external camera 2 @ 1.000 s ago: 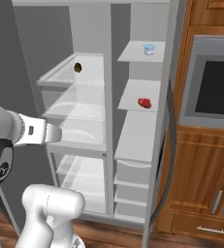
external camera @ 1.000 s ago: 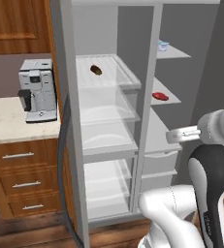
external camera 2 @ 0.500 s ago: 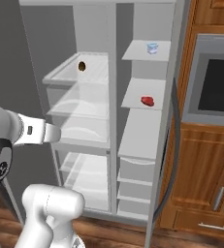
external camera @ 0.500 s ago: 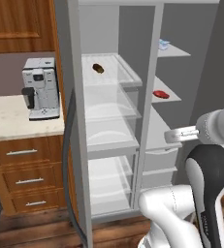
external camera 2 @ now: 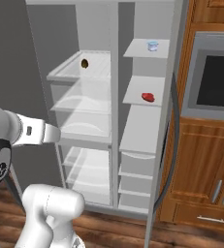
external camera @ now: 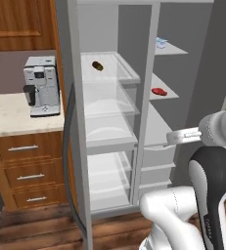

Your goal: There's a steak in the fridge that needs to be moved to the freezer for freezing. Pick up the steak from the fridge, place it on any shelf in the freezer, and close the fridge and freezer doors when done.

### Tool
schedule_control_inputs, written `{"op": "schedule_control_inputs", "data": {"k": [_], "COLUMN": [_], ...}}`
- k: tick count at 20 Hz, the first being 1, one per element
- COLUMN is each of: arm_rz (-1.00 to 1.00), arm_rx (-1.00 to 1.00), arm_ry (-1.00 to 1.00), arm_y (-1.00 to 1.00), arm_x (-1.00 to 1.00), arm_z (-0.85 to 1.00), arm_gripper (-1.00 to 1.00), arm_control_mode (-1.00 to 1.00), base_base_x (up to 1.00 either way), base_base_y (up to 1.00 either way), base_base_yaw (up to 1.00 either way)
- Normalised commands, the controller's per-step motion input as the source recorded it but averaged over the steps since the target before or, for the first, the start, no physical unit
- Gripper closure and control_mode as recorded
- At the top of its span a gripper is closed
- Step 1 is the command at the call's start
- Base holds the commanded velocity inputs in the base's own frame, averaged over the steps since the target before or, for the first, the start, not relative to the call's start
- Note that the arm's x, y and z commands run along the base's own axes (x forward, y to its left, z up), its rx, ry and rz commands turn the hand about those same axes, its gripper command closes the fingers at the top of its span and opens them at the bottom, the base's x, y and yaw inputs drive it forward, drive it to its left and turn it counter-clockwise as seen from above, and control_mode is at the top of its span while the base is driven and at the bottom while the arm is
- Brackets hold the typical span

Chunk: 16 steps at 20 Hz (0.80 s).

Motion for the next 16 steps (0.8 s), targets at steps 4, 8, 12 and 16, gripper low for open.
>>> {"op": "schedule_control_inputs", "data": {"k": [4, 8, 12, 16], "arm_rz": [0.00, 0.00, 0.00, 0.00], "arm_rx": [0.00, 0.00, 0.00, 0.00], "arm_ry": [0.00, 0.00, 0.00, 0.00], "arm_y": [0.00, 0.00, 0.00, 0.00], "arm_x": [0.00, 0.00, 0.00, 0.00], "arm_z": [0.00, 0.00, 0.00, 0.00], "arm_gripper": [-1.00, -1.00, -1.00, -1.00], "arm_control_mode": [1.00, 1.00, 1.00, 1.00], "base_base_x": [0.44, 0.42, 0.00, 0.00], "base_base_y": [-0.23, -0.15, -0.25, -0.31], "base_base_yaw": [0.02, 0.03, 0.02, 0.00]}}
